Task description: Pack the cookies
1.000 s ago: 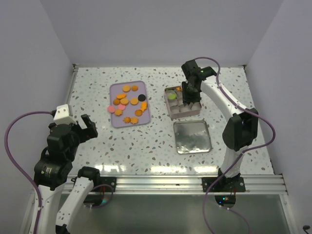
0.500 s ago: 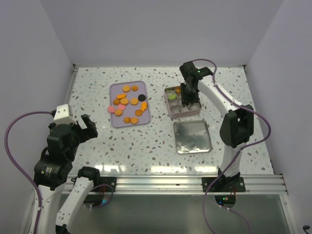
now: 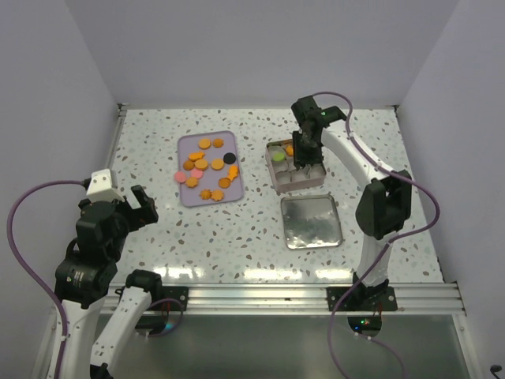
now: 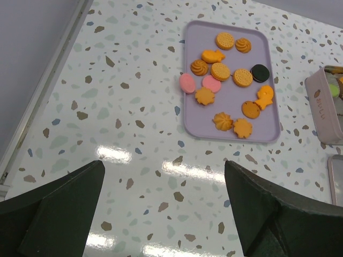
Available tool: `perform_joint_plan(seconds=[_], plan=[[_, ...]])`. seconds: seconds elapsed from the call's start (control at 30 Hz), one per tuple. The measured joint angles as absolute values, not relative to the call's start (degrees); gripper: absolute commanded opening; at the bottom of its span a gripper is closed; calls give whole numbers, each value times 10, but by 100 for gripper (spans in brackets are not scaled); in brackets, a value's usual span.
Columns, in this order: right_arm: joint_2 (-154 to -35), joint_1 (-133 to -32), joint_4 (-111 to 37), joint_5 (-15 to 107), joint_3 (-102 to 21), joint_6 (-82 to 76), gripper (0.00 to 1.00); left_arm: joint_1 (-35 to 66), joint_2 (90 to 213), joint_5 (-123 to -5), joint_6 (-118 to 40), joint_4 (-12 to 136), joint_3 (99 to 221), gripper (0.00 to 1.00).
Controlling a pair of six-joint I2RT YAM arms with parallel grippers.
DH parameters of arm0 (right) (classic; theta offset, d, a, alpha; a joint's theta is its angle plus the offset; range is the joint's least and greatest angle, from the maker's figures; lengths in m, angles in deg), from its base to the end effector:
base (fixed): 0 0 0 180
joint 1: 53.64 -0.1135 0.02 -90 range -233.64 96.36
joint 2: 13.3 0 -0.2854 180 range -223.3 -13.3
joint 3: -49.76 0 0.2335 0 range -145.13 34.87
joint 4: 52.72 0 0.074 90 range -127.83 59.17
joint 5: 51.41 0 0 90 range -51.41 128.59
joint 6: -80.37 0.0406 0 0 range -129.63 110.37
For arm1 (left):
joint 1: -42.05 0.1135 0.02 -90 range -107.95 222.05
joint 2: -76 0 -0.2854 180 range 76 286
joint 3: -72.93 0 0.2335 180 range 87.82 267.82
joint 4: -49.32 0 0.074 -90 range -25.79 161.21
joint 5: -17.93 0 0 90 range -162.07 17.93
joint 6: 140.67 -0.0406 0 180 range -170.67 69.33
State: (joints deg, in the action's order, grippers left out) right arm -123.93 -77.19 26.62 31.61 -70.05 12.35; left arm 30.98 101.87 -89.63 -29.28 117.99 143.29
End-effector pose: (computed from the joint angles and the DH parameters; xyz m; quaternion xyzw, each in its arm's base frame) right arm 0.3594 0.1512 0.3103 -0.0030 0.9833 0.0112 0.1818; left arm 0.0343 0.0058 0.3555 -0.1572 0.8189 -0.0270 0.5514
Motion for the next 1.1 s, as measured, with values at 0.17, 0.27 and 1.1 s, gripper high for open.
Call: perform_joint_plan(seconds=[0.17, 0.27, 1.1], plan=[[-1238, -772, 273, 317, -718, 124, 40, 310, 1017, -896, -293, 1180, 1433, 100], [-1232, -772, 276, 319, -726, 124, 39, 310, 1015, -896, -293, 1179, 1433, 100], [-1264, -978, 287, 381, -780, 175, 44, 310, 1012, -896, -293, 1179, 1432, 100]])
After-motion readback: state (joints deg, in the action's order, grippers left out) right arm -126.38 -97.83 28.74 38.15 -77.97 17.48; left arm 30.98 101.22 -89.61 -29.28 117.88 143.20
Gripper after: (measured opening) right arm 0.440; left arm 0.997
